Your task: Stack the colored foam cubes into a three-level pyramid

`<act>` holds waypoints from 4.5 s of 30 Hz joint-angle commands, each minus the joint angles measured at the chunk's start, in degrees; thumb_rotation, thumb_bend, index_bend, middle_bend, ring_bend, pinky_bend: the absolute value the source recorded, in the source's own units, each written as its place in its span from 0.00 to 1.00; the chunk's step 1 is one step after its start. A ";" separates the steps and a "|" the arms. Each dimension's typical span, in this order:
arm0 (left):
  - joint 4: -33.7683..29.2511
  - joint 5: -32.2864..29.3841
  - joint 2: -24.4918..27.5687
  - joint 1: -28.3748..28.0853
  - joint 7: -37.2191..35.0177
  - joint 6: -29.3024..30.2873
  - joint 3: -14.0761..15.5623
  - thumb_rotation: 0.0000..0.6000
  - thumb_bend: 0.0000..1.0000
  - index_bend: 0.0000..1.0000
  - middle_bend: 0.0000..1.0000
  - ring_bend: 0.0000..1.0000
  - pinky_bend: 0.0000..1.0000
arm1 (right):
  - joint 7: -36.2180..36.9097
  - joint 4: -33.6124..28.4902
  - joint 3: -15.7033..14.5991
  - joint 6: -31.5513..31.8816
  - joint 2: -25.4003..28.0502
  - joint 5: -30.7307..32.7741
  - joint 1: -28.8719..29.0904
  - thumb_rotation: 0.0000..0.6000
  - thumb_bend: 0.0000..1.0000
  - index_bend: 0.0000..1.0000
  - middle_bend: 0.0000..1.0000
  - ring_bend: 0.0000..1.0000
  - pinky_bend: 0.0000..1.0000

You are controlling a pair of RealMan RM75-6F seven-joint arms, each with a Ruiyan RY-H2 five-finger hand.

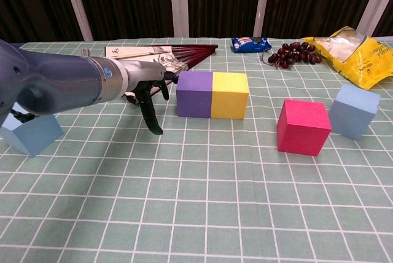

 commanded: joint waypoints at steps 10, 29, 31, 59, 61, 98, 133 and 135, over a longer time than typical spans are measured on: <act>-1.76 0.30 1.40 0.72 -0.16 0.76 0.49 1.00 0.17 0.00 0.18 0.06 0.06 | 0.00 -0.02 -0.08 -0.09 0.07 -0.02 -0.01 1.00 0.24 0.00 0.00 0.00 0.00; -23.91 22.64 17.70 16.03 -14.92 16.19 3.84 1.00 0.11 0.00 0.08 0.06 0.06 | -1.23 -0.62 0.17 -1.15 0.16 1.64 0.19 1.00 0.24 0.00 0.00 0.00 0.00; -24.87 27.42 18.96 18.64 -16.71 18.91 5.54 1.00 0.10 0.00 0.07 0.06 0.05 | -1.73 -1.22 0.30 -1.60 0.35 2.33 0.29 1.00 0.24 0.00 0.00 0.00 0.00; -25.20 44.32 26.51 31.71 -29.11 24.00 5.89 1.00 0.07 0.00 0.04 0.06 0.05 | -33.49 -26.13 4.61 -22.64 3.41 15.67 19.59 1.00 0.24 0.00 0.00 0.00 0.00; -25.22 44.26 26.97 32.01 -29.58 23.18 5.56 1.00 0.07 0.00 0.04 0.06 0.05 | -37.92 -26.30 4.36 -23.13 0.16 18.57 21.68 1.00 0.24 0.00 0.00 0.00 0.00; -25.88 44.35 29.22 35.18 -32.69 18.24 0.84 1.00 0.07 0.00 0.04 0.06 0.05 | -52.29 -11.21 6.75 -17.40 -20.07 43.70 35.99 1.00 0.24 0.00 0.10 0.04 0.00; -25.33 44.11 29.13 36.31 -33.11 16.71 -1.05 1.00 0.07 0.00 0.04 0.06 0.05 | -45.61 -2.44 6.71 -18.87 -23.70 41.51 38.72 1.00 0.33 0.00 0.36 0.19 0.00; -25.26 44.08 29.08 36.31 -32.99 16.68 -1.12 1.00 0.07 0.00 0.04 0.06 0.05 | -45.07 -2.01 7.00 -19.49 -23.45 41.36 38.98 1.00 0.33 0.00 0.36 0.19 0.00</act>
